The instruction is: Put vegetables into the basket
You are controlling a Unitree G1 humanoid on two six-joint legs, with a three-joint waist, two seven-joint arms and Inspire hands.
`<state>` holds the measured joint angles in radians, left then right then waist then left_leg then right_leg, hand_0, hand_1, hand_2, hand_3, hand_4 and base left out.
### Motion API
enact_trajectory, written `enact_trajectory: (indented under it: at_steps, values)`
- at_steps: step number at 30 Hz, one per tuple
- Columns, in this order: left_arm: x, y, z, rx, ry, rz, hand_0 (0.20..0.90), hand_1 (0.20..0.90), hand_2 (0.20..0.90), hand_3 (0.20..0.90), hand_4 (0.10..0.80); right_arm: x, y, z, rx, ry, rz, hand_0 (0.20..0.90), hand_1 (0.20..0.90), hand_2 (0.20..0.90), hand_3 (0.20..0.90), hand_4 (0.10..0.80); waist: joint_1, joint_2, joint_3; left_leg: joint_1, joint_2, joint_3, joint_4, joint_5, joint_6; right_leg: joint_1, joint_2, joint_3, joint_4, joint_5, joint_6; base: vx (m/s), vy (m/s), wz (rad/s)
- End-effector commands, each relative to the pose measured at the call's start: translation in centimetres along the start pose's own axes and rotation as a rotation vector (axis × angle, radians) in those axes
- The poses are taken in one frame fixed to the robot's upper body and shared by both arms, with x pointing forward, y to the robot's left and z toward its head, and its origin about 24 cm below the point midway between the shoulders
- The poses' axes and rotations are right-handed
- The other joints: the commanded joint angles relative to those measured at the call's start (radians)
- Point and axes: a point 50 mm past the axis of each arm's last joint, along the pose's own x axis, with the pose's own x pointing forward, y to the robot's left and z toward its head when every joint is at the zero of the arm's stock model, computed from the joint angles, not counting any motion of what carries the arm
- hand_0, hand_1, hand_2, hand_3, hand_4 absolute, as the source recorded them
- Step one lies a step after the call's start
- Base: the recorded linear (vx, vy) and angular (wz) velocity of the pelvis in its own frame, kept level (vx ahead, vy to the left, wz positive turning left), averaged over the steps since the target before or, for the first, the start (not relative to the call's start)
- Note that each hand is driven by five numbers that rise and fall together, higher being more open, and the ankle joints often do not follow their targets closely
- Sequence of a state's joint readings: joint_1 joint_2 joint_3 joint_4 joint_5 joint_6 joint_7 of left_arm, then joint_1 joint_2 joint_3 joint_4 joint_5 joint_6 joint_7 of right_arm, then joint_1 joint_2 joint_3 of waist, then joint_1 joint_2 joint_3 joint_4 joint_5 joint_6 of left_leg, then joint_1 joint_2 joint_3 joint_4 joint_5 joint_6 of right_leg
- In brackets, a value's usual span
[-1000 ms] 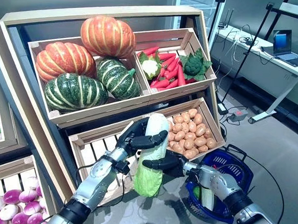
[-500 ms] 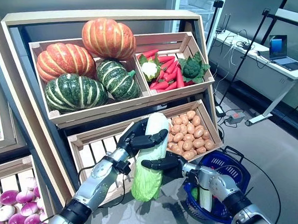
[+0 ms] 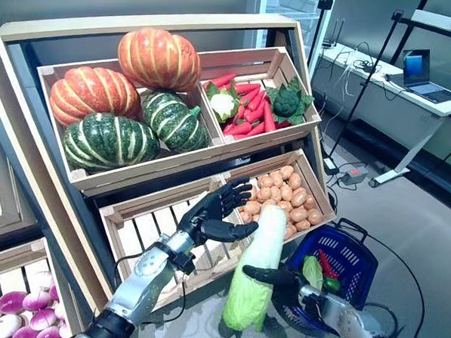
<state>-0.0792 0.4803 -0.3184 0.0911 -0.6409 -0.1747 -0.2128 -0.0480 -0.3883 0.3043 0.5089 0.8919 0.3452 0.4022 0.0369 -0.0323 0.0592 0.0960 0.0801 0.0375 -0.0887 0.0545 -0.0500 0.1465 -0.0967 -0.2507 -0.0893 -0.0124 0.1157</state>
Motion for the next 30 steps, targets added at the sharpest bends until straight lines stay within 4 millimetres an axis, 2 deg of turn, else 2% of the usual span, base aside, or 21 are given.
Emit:
enact_trajectory:
  at_steps: [1, 5, 10, 13, 16, 19, 24, 26, 30]
  values:
    - [0.9, 1.0, 5.1, 0.033, -0.307, 0.109, 0.9, 0.9, 0.9, 0.9, 0.8, -0.6, 0.5, 6.8, 0.003, -0.362, -0.003, 0.3, 0.3, 0.3, 0.3, 0.4, -0.006, 0.006, -0.033, 0.006, 0.013, 0.058, 0.001, -0.045, 0.021, -0.013, -0.013, 0.014, 0.002, 0.044, -0.056, 0.032, -0.029, -0.04]
    - [-0.1, 2.2, 3.3, 0.021, -0.261, 0.279, 0.9, 0.9, 0.9, 0.9, 0.8, -1.8, -0.5, 8.4, 0.027, -0.498, -0.116, 0.3, 0.3, 0.3, 0.3, 0.4, -0.016, 0.004, -0.021, 0.011, 0.017, 0.063, 0.001, -0.048, 0.02, -0.015, -0.008, 0.024, 0.002, 0.046, -0.06, 0.004, -0.031, -0.11]
    - [-1.1, 2.9, 2.3, 0.063, -0.206, 0.352, 0.9, 0.9, 0.9, 0.9, 0.8, -3.8, -2.2, 10.2, -0.031, -0.574, -0.231, 0.3, 0.3, 0.3, 0.3, 0.4, -0.016, -0.001, -0.014, 0.013, 0.019, 0.067, 0.001, -0.05, 0.02, -0.015, -0.004, 0.03, 0.002, 0.045, -0.062, -0.001, -0.017, -0.06]
    - [-1.4, 3.9, 1.9, 0.052, -0.161, 0.408, 0.9, 0.9, 0.9, 0.9, 0.8, -5.8, -4.0, 12.4, -0.034, -0.652, -0.352, 0.3, 0.3, 0.3, 0.3, 0.4, -0.008, -0.001, -0.01, 0.017, 0.021, 0.065, 0.001, -0.051, 0.018, -0.009, -0.002, 0.028, 0.002, 0.043, -0.064, 0.004, -0.023, 0.0]
    - [-1.2, 4.4, 1.0, 0.032, -0.092, 0.456, 0.9, 0.9, 0.9, 0.9, 0.8, -6.8, -4.8, 14.0, -0.054, -0.7, -0.44, 0.3, 0.3, 0.3, 0.3, 0.4, 0.001, 0.0, -0.008, 0.018, 0.022, 0.06, 0.001, -0.051, 0.017, -0.007, 0.0, 0.025, 0.002, 0.042, -0.066, 0.002, -0.035, 0.0]
    - [-1.5, 4.6, -1.0, 0.01, 0.027, 0.493, 0.9, 0.9, 0.9, 0.9, 0.8, -8.2, -5.7, 16.1, -0.126, -0.73, -0.557, 0.3, 0.3, 0.3, 0.3, 0.4, 0.015, 0.002, -0.005, 0.014, 0.02, 0.051, 0.001, -0.049, 0.016, -0.008, 0.0, 0.017, 0.002, 0.041, -0.066, -0.005, -0.056, 0.01]
    - [-2.9, 4.9, -3.7, -0.043, 0.161, 0.516, 0.9, 0.9, 0.9, 0.9, 0.8, -9.8, -7.1, 18.3, -0.199, -0.699, -0.741, 0.3, 0.3, 0.3, 0.3, 0.4, 0.035, -0.001, -0.003, 0.018, 0.016, 0.046, 0.001, -0.048, 0.017, 0.003, 0.004, 0.008, 0.002, 0.036, -0.071, 0.04, -0.047, 0.01]
    - [-3.3, 5.1, -4.0, -0.044, 0.173, 0.513, 0.9, 0.9, 0.9, 0.9, 0.8, -10.1, -7.4, 19.0, -0.195, -0.693, -0.78, 0.3, 0.3, 0.3, 0.3, 0.4, 0.044, 0.004, 0.013, 0.02, 0.018, 0.052, 0.015, -0.034, 0.015, -0.01, 0.004, -0.003, 0.068, 0.009, -0.083, 0.038, -0.003, 0.0]
    - [-2.4, 5.1, -3.3, -0.02, 0.139, 0.488, 0.9, 0.9, 0.9, 0.9, 0.8, -11.1, -8.0, 20.2, -0.201, -0.707, -0.852, 0.3, 0.3, 0.3, 0.3, 0.4, 0.056, 0.019, 0.091, -0.092, 0.012, 0.022, 0.196, -0.072, 0.013, -0.103, -0.014, -0.024, 0.236, -0.051, -0.107, -0.122, -0.011, 0.04]
